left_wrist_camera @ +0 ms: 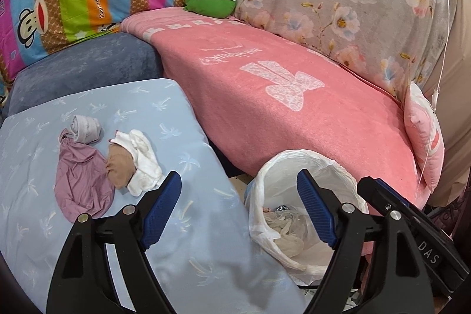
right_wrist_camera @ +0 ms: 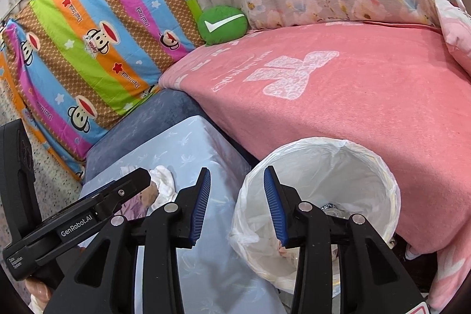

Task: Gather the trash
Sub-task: 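Move both tools back to the remaining items on the bed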

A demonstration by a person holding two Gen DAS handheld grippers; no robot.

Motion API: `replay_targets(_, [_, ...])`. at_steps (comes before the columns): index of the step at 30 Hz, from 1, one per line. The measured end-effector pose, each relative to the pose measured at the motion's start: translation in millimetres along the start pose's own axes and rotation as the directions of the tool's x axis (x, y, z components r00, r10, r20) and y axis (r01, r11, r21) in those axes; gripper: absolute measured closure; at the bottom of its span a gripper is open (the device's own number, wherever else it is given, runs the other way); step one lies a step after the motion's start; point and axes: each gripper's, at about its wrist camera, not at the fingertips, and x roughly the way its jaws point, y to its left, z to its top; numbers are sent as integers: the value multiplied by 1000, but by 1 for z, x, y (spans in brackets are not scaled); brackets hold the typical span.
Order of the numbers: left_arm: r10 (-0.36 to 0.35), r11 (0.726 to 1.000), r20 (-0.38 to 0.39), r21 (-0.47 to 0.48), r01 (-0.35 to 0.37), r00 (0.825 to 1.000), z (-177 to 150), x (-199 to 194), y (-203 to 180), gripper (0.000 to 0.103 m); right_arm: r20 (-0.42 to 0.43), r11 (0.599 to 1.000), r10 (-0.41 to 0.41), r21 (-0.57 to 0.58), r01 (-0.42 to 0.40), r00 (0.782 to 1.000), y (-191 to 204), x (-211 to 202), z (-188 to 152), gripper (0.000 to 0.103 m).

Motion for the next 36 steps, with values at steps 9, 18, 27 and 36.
replay_targets(9, [42, 998, -3, -55, -42, 999, -3, -5, 33, 25, -37, 998, 29, -47, -30, 999, 33, 14, -5, 61])
replay_targets(18, [110, 985, -30, -128, -113, 993, -12, -6, 79, 15, -98, 992, 66, -97, -75, 993, 72, 38, -17, 61])
replay_targets(27, [186, 957, -84, -209, -200, 979, -24, 1, 142, 14, -186, 982, 96, -145, -124, 978, 118, 83, -33, 61])
replay_targets(36, [249, 929, -170, -236, -285, 953, -36, 28, 202, 14, -270, 966, 112, -195, -168, 956, 167, 143, -46, 61])
